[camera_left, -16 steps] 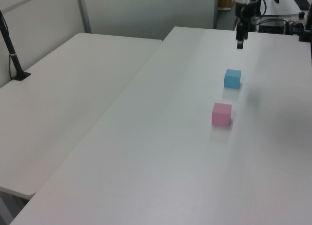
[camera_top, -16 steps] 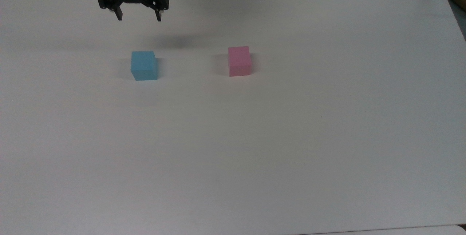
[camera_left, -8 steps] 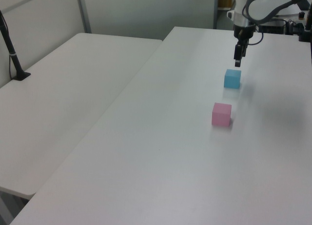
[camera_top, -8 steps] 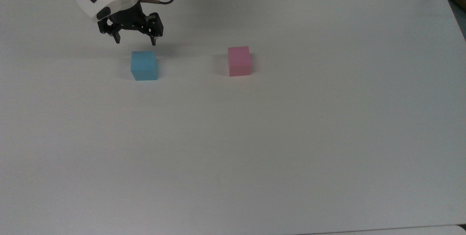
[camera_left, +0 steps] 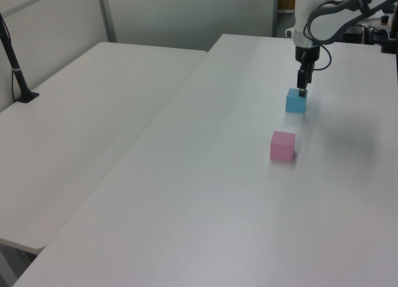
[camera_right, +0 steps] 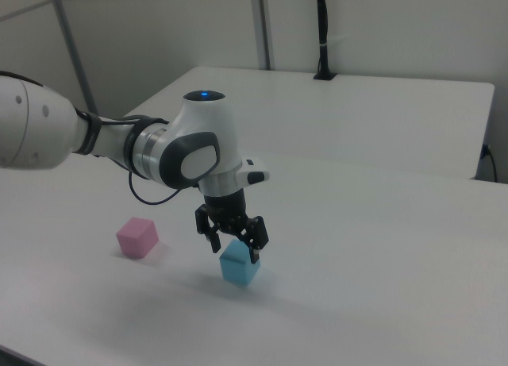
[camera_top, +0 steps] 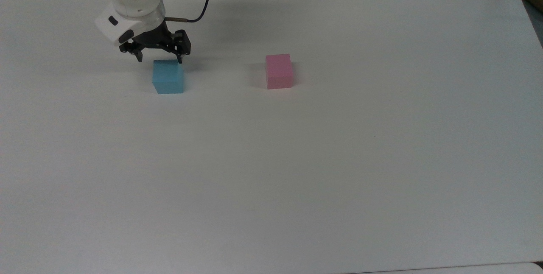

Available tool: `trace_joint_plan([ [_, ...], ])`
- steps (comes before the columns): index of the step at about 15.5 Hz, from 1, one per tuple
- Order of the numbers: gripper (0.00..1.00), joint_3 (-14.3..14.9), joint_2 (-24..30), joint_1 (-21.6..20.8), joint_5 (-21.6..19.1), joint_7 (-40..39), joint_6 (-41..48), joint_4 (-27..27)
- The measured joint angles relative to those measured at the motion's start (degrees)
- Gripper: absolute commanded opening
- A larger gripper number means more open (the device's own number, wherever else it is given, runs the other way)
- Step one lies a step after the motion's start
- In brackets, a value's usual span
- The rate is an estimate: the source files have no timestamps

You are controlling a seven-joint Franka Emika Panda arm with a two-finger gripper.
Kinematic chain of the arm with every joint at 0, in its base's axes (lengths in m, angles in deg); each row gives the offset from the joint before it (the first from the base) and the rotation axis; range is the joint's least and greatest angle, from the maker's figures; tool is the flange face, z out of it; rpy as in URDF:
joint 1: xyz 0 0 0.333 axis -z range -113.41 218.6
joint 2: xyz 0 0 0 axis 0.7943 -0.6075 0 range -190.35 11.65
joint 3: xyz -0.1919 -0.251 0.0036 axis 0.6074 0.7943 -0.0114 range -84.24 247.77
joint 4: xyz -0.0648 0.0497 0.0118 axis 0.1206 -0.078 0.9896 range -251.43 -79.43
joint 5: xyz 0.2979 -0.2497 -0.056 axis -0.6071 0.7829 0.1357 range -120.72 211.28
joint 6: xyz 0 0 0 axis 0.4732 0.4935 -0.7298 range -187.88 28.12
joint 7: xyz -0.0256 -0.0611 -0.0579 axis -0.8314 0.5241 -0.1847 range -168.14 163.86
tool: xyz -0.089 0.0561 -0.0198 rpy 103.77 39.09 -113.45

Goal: Put blue cube on pink cube
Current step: 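Lower the open gripper around the light-blue cube, then close the gripper on the light-blue cube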

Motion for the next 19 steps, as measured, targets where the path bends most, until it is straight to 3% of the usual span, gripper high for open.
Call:
trace_joint_plan([
  [9,0.97,-0.9,-4.2,-0.2,0.0,-2.1,-4.3,0.6],
  [10,0.88,-0.9,-4.7,-0.3,0.0,-2.1,-4.8,0.9],
  [13,0.39,-0.9,-5.6,-0.3,0.0,-2.2,-5.1,1.7],
  [14,0.31,-0.9,-5.8,-0.3,0.0,-2.2,-5.1,1.8],
  [19,0.24,-0.9,-5.9,-0.3,0.0,-3.5,-5.1,2.1],
])
